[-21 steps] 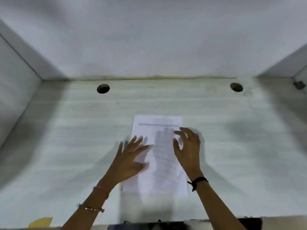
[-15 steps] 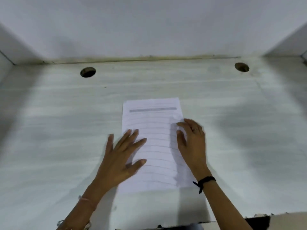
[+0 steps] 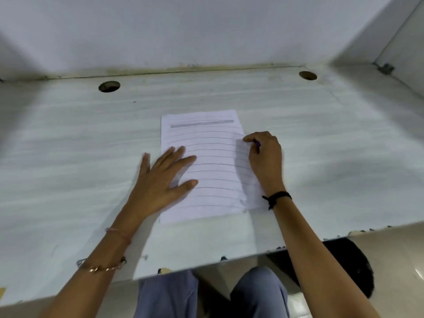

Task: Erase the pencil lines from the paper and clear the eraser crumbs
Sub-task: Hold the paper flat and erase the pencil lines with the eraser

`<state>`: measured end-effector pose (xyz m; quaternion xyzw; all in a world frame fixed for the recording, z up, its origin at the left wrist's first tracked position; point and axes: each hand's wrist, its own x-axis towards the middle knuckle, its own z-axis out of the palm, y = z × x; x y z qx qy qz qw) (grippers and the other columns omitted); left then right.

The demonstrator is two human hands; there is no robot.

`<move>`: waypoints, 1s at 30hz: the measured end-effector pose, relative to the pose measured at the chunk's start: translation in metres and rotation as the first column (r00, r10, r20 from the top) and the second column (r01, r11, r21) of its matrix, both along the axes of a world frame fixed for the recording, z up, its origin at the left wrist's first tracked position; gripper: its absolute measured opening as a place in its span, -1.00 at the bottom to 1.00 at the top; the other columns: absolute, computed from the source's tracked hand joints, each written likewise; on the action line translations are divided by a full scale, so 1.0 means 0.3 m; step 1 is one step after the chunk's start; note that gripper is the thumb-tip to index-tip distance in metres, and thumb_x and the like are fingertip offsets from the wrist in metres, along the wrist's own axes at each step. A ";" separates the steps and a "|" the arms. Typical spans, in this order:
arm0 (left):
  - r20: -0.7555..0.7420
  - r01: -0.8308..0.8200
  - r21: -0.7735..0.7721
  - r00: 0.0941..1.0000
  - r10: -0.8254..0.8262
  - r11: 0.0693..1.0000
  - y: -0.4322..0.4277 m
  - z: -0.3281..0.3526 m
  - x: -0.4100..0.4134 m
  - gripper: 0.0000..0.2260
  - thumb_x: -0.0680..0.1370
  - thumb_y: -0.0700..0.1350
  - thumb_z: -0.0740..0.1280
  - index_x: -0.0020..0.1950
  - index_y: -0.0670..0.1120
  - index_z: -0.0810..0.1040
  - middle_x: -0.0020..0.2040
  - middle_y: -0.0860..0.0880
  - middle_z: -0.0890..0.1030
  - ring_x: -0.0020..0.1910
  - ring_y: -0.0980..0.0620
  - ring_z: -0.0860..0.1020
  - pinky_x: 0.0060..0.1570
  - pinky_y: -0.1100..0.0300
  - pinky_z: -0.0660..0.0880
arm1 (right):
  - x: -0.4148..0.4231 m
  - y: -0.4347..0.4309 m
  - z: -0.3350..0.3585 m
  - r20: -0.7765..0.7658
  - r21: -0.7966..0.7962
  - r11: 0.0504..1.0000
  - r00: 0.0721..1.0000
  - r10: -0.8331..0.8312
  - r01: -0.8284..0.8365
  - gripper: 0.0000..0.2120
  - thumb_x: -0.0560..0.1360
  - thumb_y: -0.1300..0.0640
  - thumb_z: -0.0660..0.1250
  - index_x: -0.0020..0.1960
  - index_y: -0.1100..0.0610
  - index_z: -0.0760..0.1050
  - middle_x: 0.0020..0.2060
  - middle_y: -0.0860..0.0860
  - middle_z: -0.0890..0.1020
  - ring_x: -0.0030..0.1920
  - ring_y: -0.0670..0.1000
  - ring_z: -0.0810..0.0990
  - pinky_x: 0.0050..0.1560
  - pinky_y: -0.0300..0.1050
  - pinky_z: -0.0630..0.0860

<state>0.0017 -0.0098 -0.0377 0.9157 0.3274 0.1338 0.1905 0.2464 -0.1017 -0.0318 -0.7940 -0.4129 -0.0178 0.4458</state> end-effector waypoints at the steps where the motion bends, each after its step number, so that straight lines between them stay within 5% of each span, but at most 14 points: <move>1: 0.003 -0.005 -0.009 1.000 0.005 1.000 0.000 0.001 0.000 -0.34 0.39 0.47 -0.03 0.47 0.32 0.23 0.53 0.30 0.05 0.52 0.29 -0.02 0.49 -0.12 -0.23 | 0.000 -0.007 0.005 -0.004 0.005 1.000 1.000 -0.014 0.014 -0.67 0.45 0.46 0.15 -0.05 0.19 0.63 -0.03 0.06 0.64 0.02 0.06 0.55 -0.11 -0.48 0.35; 6: -0.045 0.002 -0.020 0.999 -0.003 1.000 -0.007 0.006 0.003 -0.27 0.35 0.50 -0.08 0.49 0.30 0.20 0.57 0.21 0.06 0.55 0.22 -0.03 0.49 -0.11 -0.22 | -0.009 -0.054 0.031 -0.089 0.013 1.000 0.996 0.026 -0.025 -0.80 0.51 0.35 0.26 0.05 0.20 0.61 -0.01 0.08 0.66 -0.02 0.02 0.59 -0.10 -0.61 0.35; 11: -0.087 0.002 -0.016 0.996 -0.003 1.000 -0.023 0.020 0.003 -0.41 0.52 0.41 0.07 0.52 0.26 0.18 0.59 0.16 0.04 0.56 0.18 -0.05 0.50 -0.13 -0.23 | -0.055 -0.170 0.039 -0.188 0.077 0.995 0.979 0.079 -0.065 -0.80 0.52 0.27 0.32 0.13 0.17 0.57 0.02 0.04 0.64 -0.07 -0.05 0.58 -0.09 -0.55 0.40; 17: -0.073 -0.004 -0.006 0.997 0.004 1.000 -0.022 0.018 0.005 -0.20 0.32 0.52 -0.14 0.52 0.26 0.18 0.59 0.15 0.05 0.56 0.15 -0.03 0.49 -0.14 -0.21 | -0.062 -0.201 0.039 -0.214 0.094 0.993 0.973 0.083 -0.064 -0.88 0.49 0.22 0.39 0.02 0.14 0.55 0.00 0.04 0.63 -0.11 -0.02 0.58 -0.13 -0.41 0.48; 24: -0.051 -0.091 0.116 0.994 0.098 0.989 -0.054 0.023 0.002 -0.24 0.36 0.52 -0.12 0.48 0.26 0.27 0.56 0.12 0.20 0.51 0.07 0.18 0.48 -0.14 0.01 | -0.074 -0.213 0.047 -0.149 0.201 0.976 0.982 0.117 -0.086 -0.78 0.43 0.39 0.32 -0.09 0.10 0.56 -0.03 0.09 0.60 -0.08 -0.01 0.57 -0.06 -0.41 0.45; 30: -0.086 -0.099 0.308 0.988 0.131 0.946 -0.060 0.007 0.010 -0.34 0.44 0.49 -0.02 0.41 0.21 0.42 0.42 0.03 0.43 0.32 -0.05 0.42 0.24 -0.17 0.27 | -0.110 -0.216 0.063 0.035 0.182 0.950 0.967 0.252 -0.254 -0.71 0.41 0.46 0.28 -0.01 0.17 0.61 -0.02 0.05 0.58 0.00 -0.13 0.56 0.04 -0.40 0.41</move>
